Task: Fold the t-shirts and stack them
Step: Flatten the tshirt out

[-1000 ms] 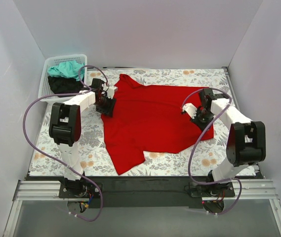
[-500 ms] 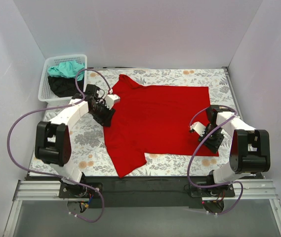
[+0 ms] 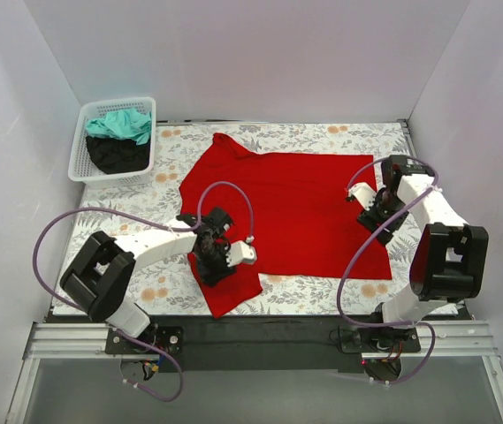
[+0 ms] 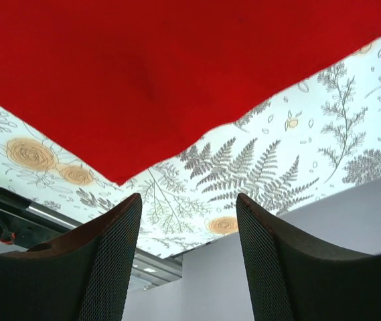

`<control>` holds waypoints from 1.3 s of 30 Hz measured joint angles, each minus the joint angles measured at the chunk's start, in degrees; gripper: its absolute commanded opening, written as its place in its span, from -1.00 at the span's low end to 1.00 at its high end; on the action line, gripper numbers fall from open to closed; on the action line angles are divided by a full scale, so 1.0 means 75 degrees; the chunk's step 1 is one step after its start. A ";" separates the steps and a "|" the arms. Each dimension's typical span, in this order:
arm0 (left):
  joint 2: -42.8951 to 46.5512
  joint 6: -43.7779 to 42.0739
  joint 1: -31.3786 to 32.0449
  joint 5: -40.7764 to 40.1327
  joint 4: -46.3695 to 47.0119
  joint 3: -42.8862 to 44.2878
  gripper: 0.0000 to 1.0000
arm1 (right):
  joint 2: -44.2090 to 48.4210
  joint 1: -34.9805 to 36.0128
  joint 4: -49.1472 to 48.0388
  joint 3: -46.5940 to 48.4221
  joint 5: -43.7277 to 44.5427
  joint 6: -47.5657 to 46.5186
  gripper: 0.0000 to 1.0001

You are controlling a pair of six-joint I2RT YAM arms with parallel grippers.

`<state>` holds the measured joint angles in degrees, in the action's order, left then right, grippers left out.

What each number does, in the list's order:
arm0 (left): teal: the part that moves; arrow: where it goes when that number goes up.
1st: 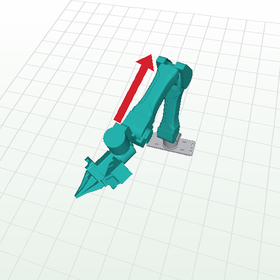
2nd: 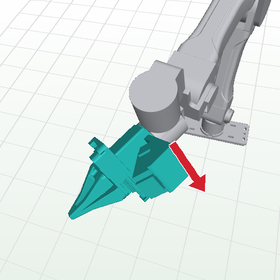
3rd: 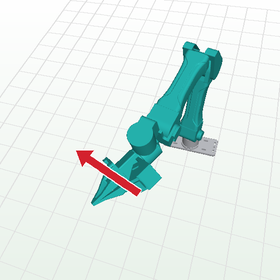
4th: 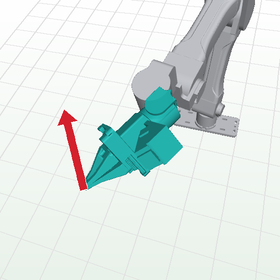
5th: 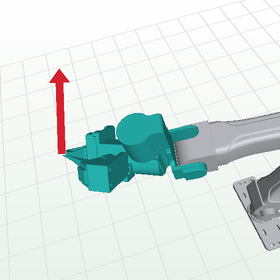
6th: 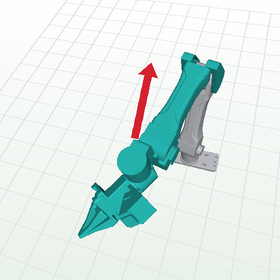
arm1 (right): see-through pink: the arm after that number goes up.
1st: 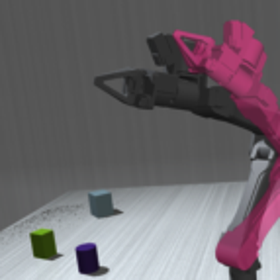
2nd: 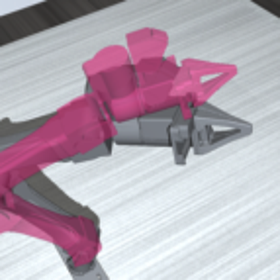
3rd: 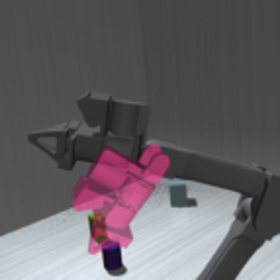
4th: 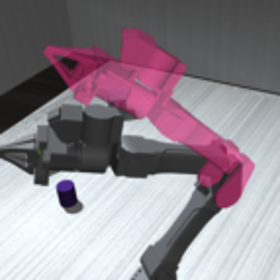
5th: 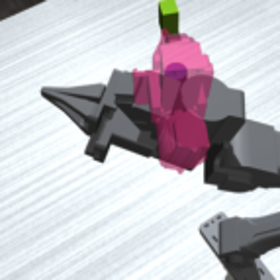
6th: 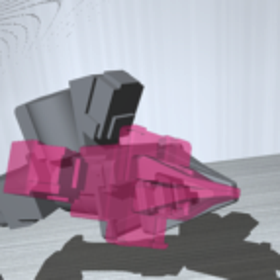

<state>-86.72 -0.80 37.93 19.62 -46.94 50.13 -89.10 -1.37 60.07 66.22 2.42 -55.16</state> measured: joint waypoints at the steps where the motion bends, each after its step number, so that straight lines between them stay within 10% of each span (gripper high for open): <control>1: -0.0178 0.0050 0.0277 -0.0283 0.0090 -0.0157 -0.35 | -0.0154 0.0000 -0.0003 0.0137 -0.0076 0.0052 0.25; 7: -0.0090 0.0163 0.1818 -0.1486 0.0093 -0.0283 -0.40 | -0.0976 0.0000 0.0041 0.0329 -0.0332 0.0187 0.25; 13: -0.0050 0.0248 0.2699 -0.0425 -0.0871 -0.0125 -0.40 | -0.1189 0.0000 0.0102 0.0699 -0.0393 0.0192 0.23; 20: -0.0804 0.0688 -0.0417 0.0933 -0.0944 0.2958 -0.37 | -0.1705 0.0035 0.0131 0.1195 -0.0787 0.0405 0.11; 27: -0.3739 0.2544 -0.3089 -0.0099 0.1195 0.6738 -0.44 | -0.2372 0.0108 0.0061 0.2066 -0.1483 0.1201 -0.32; 39: -0.6918 0.3684 -0.2868 -0.1332 0.1460 0.8929 -0.56 | -0.2425 0.0638 -0.0093 0.1880 -0.1976 0.1862 -0.42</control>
<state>-138.61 26.83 16.43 9.63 -35.99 117.10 -107.28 3.42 59.37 80.31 -12.40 -41.19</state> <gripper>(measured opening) 0.226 0.293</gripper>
